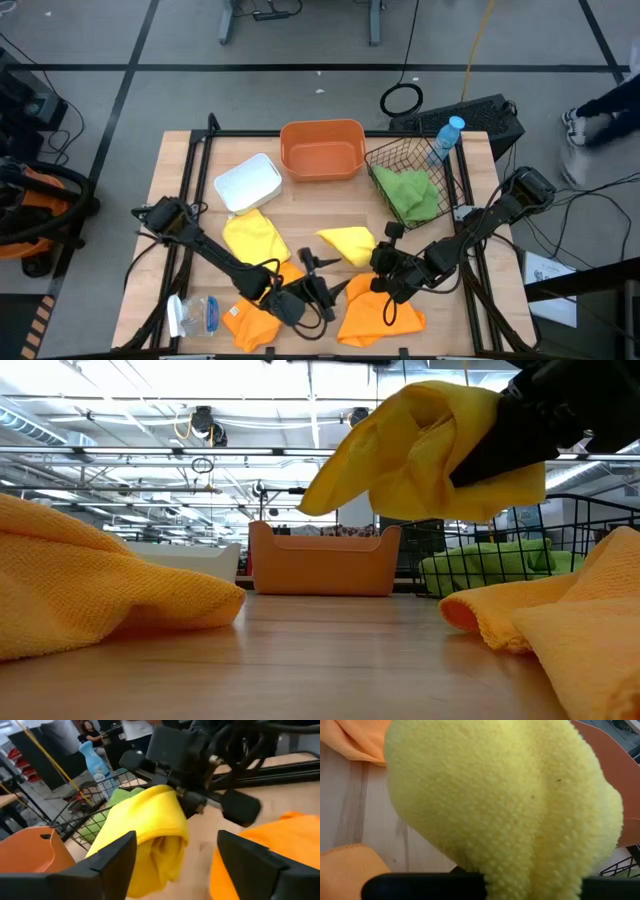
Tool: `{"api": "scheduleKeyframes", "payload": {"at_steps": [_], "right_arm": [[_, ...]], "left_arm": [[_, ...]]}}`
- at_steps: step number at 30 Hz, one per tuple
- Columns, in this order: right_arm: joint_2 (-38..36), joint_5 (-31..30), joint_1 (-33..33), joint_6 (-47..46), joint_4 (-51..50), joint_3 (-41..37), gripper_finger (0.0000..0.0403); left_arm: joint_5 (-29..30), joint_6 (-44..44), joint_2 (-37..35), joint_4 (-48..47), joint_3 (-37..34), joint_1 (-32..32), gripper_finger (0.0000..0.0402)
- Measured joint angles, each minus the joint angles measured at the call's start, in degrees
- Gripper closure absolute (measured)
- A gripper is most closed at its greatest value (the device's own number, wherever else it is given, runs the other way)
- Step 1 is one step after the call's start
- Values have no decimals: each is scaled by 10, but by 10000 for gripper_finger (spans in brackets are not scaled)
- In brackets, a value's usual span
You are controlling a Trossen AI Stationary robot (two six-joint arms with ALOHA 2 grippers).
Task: Sort microfiber towel by color & place in baskets
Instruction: Put the right yellow towel into the orange bin
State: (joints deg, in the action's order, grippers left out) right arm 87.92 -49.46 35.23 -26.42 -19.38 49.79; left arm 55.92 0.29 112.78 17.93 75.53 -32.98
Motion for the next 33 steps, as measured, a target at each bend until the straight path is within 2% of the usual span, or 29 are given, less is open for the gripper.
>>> {"api": "scheduleKeyframes", "payload": {"at_steps": [6, 11, 18, 21, 28, 30, 33], "right_arm": [[0, 1, 0, -14, -1, 0, 395], [0, 3, 0, -14, -2, 0, 395], [0, 3, 0, -13, -2, 0, 395], [0, 3, -1, -16, -2, 0, 395], [0, 18, -8, -11, 4, 1, 395], [0, 31, -9, -12, 2, 1, 395], [0, 34, -11, -10, 2, 1, 395]], "left_arm": [[-1, -33, 14, 23, 0, 28, 62], [-33, -14, 13, 28, 0, 28, 44], [-42, 59, 27, 39, -1, 50, 42], [-64, 61, 36, 56, 0, 64, 42], [-78, 43, 56, 31, -1, 101, 43], [-94, 33, 53, 12, 0, 109, 52], [-95, 60, 55, 6, 0, 109, 92]]}}
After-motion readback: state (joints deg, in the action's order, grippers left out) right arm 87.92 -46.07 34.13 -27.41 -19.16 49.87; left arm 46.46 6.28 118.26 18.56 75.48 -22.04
